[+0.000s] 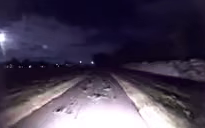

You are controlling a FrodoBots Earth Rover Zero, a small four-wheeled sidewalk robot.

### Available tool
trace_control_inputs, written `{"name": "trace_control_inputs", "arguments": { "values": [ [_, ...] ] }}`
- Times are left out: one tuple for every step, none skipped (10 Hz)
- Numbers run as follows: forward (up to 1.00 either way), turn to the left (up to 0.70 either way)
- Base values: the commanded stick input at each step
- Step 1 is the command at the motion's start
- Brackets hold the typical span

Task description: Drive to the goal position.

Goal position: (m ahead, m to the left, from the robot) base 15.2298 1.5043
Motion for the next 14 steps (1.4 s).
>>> {"name": "trace_control_inputs", "arguments": {
  "values": [
    [0.85, 0.0],
    [0.85, 0.0],
    [0.85, 0.0],
    [0.85, 0.0],
    [0.85, 0.0],
    [0.85, 0.0],
    [0.85, 0.0],
    [0.85, 0.0],
    [0.85, 0.0],
    [0.85, 0.0],
    [0.85, 0.0],
    [0.85, 0.0],
    [0.85, 0.0],
    [0.85, 0.0]
  ]
}}
